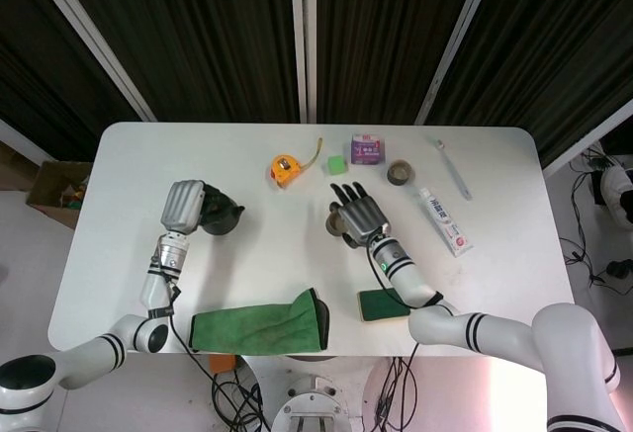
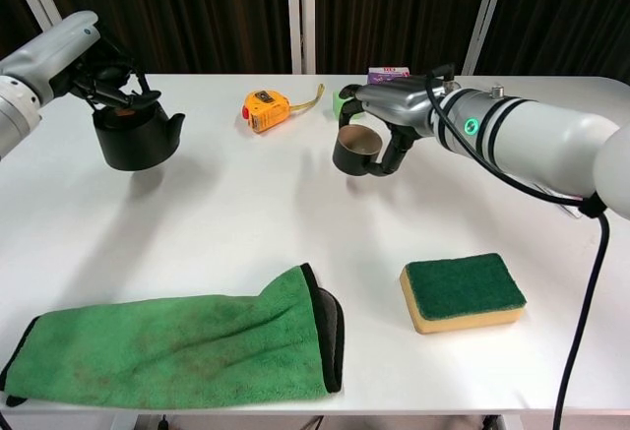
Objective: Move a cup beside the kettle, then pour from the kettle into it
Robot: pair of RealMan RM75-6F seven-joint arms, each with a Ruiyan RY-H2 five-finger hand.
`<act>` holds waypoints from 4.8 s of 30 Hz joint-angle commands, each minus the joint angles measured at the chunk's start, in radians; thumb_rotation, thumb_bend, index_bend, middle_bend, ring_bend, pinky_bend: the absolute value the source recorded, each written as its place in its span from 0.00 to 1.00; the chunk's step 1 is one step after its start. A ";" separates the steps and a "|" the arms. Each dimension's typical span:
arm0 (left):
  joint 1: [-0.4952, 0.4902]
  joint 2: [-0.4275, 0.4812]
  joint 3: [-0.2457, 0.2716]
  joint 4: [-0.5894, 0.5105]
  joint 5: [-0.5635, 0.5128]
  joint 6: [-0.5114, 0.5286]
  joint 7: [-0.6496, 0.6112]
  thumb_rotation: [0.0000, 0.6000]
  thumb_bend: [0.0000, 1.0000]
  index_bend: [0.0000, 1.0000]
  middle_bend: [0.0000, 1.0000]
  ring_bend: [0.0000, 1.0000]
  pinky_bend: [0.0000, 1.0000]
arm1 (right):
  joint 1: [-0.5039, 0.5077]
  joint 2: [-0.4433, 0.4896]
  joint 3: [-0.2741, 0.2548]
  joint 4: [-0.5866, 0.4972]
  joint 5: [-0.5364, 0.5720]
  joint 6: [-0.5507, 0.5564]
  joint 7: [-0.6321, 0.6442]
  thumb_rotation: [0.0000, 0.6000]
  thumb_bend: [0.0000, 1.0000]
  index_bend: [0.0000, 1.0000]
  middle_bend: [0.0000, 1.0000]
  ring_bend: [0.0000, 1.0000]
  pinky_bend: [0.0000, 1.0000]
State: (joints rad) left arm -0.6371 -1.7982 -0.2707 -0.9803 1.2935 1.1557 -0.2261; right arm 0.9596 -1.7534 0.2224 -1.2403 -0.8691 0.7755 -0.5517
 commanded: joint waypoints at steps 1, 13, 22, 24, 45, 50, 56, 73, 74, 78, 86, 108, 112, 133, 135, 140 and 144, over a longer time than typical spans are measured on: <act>0.004 0.010 -0.010 -0.013 -0.010 -0.003 -0.012 1.00 0.32 1.00 1.00 1.00 0.71 | 0.029 -0.017 0.013 0.026 0.000 -0.027 0.006 1.00 0.33 0.50 0.00 0.00 0.00; 0.014 0.037 -0.023 -0.046 -0.023 0.005 -0.014 1.00 0.34 1.00 1.00 1.00 0.71 | 0.070 -0.061 0.024 0.138 -0.030 -0.142 0.153 1.00 0.32 0.44 0.00 0.00 0.00; 0.025 0.059 -0.028 -0.055 -0.028 0.014 -0.022 1.00 0.35 1.00 1.00 1.00 0.71 | 0.091 -0.108 0.024 0.220 -0.105 -0.170 0.249 1.00 0.31 0.44 0.00 0.00 0.00; 0.028 0.063 -0.028 -0.056 -0.029 0.016 -0.026 1.00 0.35 1.00 1.00 1.00 0.71 | 0.095 -0.119 0.023 0.235 -0.115 -0.172 0.261 1.00 0.31 0.44 0.00 0.00 0.00; 0.057 0.108 -0.028 -0.074 -0.032 0.033 -0.048 1.00 0.35 1.00 1.00 1.00 0.71 | 0.138 -0.197 0.029 0.339 -0.162 -0.195 0.309 1.00 0.31 0.39 0.00 0.00 0.00; 0.060 0.111 -0.027 -0.075 -0.033 0.034 -0.051 1.00 0.35 1.00 1.00 1.00 0.71 | 0.143 -0.202 0.029 0.346 -0.157 -0.200 0.303 1.00 0.31 0.33 0.00 0.00 0.00; 0.062 0.110 -0.027 -0.075 -0.037 0.031 -0.053 1.00 0.36 1.00 1.00 1.00 0.71 | 0.147 -0.207 0.028 0.355 -0.139 -0.212 0.290 1.00 0.30 0.24 0.00 0.00 0.00; 0.060 0.115 -0.027 -0.077 -0.032 0.029 -0.053 1.00 0.35 1.00 1.00 1.00 0.71 | 0.075 -0.071 0.012 0.192 -0.167 -0.100 0.270 1.00 0.28 0.00 0.00 0.00 0.00; 0.060 0.115 -0.026 -0.078 -0.032 0.029 -0.051 1.00 0.35 1.00 1.00 1.00 0.71 | 0.059 -0.042 0.011 0.159 -0.172 -0.078 0.272 1.00 0.28 0.00 0.00 0.00 0.00; 0.054 0.118 -0.022 -0.089 -0.027 0.024 -0.032 1.00 0.35 1.00 1.00 1.00 0.71 | -0.024 0.096 0.003 0.010 -0.192 0.013 0.292 1.00 0.27 0.00 0.00 0.00 0.00; 0.025 0.111 -0.013 -0.120 -0.024 0.000 0.056 1.00 0.35 1.00 1.00 1.00 0.71 | -0.220 0.358 -0.015 -0.226 -0.265 0.216 0.424 1.00 0.27 0.00 0.00 0.00 0.00; -0.079 0.026 -0.009 -0.134 -0.008 -0.053 0.200 1.00 0.35 1.00 1.00 1.00 0.71 | -0.623 0.532 -0.129 -0.364 -0.422 0.590 0.677 1.00 0.27 0.00 0.00 0.00 0.00; -0.097 0.011 -0.009 -0.123 -0.010 -0.065 0.218 1.00 0.35 1.00 1.00 1.00 0.71 | -0.647 0.536 -0.135 -0.376 -0.449 0.614 0.660 1.00 0.27 0.00 0.00 0.00 0.00; -0.142 -0.040 -0.013 -0.100 -0.014 -0.069 0.279 1.00 0.36 1.00 1.00 1.00 0.71 | -0.678 0.517 -0.096 -0.332 -0.417 0.569 0.635 1.00 0.27 0.00 0.00 0.00 0.00; -0.149 -0.047 -0.014 -0.097 -0.011 -0.069 0.285 1.00 0.36 1.00 1.00 1.00 0.71 | -0.680 0.511 -0.092 -0.324 -0.410 0.568 0.623 1.00 0.27 0.00 0.00 0.00 0.00; -0.165 -0.060 -0.014 -0.090 -0.006 -0.073 0.300 1.00 0.36 1.00 1.00 1.00 0.71 | -0.684 0.508 -0.085 -0.317 -0.410 0.561 0.625 1.00 0.27 0.00 0.00 0.00 0.00; -0.177 -0.069 -0.014 -0.081 0.000 -0.070 0.319 1.00 0.36 1.00 1.00 1.00 0.71 | -0.687 0.508 -0.081 -0.315 -0.418 0.560 0.630 1.00 0.27 0.00 0.00 0.00 0.00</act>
State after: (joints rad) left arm -0.8115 -1.8652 -0.2845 -1.0636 1.2920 1.0848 0.0903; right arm 0.2730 -1.2455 0.1413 -1.5556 -1.2868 1.3353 0.0779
